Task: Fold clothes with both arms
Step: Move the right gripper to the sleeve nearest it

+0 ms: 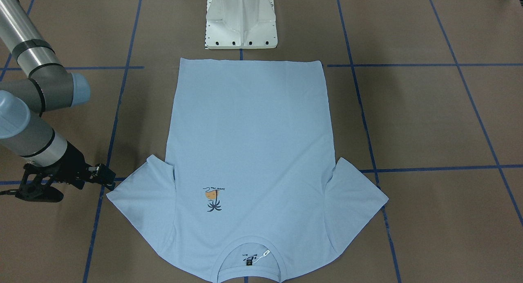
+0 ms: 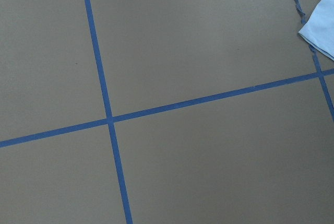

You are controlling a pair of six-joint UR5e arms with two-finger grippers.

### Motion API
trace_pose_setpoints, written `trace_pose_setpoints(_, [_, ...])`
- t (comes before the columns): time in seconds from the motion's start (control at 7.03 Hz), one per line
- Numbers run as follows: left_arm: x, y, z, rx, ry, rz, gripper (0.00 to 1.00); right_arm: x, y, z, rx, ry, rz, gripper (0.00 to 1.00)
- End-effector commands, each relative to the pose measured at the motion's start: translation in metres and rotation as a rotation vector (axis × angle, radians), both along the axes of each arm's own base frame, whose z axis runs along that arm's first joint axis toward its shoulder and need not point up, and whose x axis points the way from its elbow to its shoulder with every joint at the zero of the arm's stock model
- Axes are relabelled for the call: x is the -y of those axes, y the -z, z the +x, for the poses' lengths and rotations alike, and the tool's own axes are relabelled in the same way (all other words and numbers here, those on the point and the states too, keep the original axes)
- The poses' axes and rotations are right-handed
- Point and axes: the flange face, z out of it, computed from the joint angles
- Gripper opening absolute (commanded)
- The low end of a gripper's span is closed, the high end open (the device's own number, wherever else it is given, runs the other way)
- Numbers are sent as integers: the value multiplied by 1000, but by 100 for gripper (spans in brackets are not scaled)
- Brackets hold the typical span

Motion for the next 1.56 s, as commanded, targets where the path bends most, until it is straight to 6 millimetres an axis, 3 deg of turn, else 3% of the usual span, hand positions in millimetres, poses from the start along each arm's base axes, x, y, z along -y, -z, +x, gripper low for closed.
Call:
trace_pose_setpoints(0.0, [0, 1, 0, 0, -1, 3, 100, -3, -3, -13, -14, -3, 8, 72])
trace_pose_setpoints(0.14, [-1, 0, 0, 0, -1, 1, 100, -4, -4, -14, -16, -2, 6, 58])
trace_pose_setpoints(0.28, [-1, 0, 0, 0, -1, 1, 100, -4, -5, -14, -16, -2, 6, 26])
trace_pose_setpoints(0.43, [-1, 0, 0, 0, -2, 2, 100, -4, -4, -15, -15, -1, 6, 0])
trace_pose_setpoints(0.71, [-1, 0, 0, 0, -2, 2, 100, -3, 5, -15, -3, -4, 14, 0])
trace_pose_setpoints(0.85, [-1, 1, 0, -1, -2, 3, 100, -6, 24, -15, 23, 0, 39, 0])
trace_pose_setpoints(1.14, [-2, 3, 0, -1, -3, 8, 100, -11, 107, -73, 116, -23, 15, 0])
trace_pose_setpoints(1.42, [-2, 2, 0, -3, -2, 6, 100, -16, 148, -119, 133, -16, 32, 0])
